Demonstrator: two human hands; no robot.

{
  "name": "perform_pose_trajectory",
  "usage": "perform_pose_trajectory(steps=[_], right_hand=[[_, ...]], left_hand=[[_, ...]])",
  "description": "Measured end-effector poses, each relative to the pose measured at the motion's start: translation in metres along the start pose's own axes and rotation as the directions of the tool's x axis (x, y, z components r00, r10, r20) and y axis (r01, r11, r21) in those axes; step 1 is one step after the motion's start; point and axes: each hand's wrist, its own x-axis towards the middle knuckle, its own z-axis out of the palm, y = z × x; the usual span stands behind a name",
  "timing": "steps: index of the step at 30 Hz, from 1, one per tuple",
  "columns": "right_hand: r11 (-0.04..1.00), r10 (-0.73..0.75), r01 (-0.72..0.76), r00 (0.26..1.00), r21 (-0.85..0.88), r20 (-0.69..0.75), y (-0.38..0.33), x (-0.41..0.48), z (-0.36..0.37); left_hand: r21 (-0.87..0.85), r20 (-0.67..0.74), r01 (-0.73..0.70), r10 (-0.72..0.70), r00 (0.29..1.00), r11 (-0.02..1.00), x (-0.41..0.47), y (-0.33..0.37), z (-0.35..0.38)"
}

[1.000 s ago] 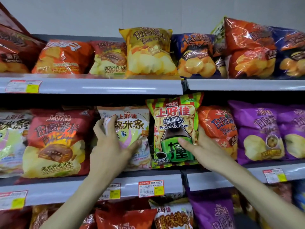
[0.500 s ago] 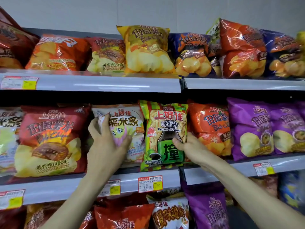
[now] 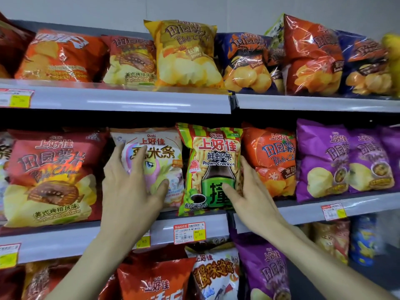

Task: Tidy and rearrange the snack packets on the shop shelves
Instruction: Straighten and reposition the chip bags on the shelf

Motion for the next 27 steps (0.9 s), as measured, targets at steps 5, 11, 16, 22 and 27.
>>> perform_pose_trajectory(steps=[5,11,16,22,27], right_hand=[[0.968,-0.132,0.128,0.991,-0.215,-0.004,-0.009,-0.009,-0.009],[0.912,-0.305,0.298,0.952,-0.281,0.02,-0.047,-0.002,-0.018],[0.887,-0.395,0.413,0.91,-0.208,0.126,-0.08,0.006,0.002],[0.865,-0.433,0.475,0.869,-0.16,0.239,-0.13,0.006,0.035],[0.861,-0.423,0.489,0.841,-0.138,0.339,-0.178,-0.002,0.068]], left_hand=[[0.126,0.116,-0.117,0.102,0.988,0.985,-0.008,0.017,0.0],[0.181,0.227,-0.128,0.085,0.97,0.975,-0.009,0.027,-0.025],[0.167,0.319,0.008,-0.062,0.946,0.986,-0.007,0.024,-0.062],[0.295,0.346,0.065,-0.171,0.923,0.953,-0.014,-0.011,-0.11],[0.35,0.343,0.122,-0.248,0.906,0.929,-0.015,-0.057,-0.155]])
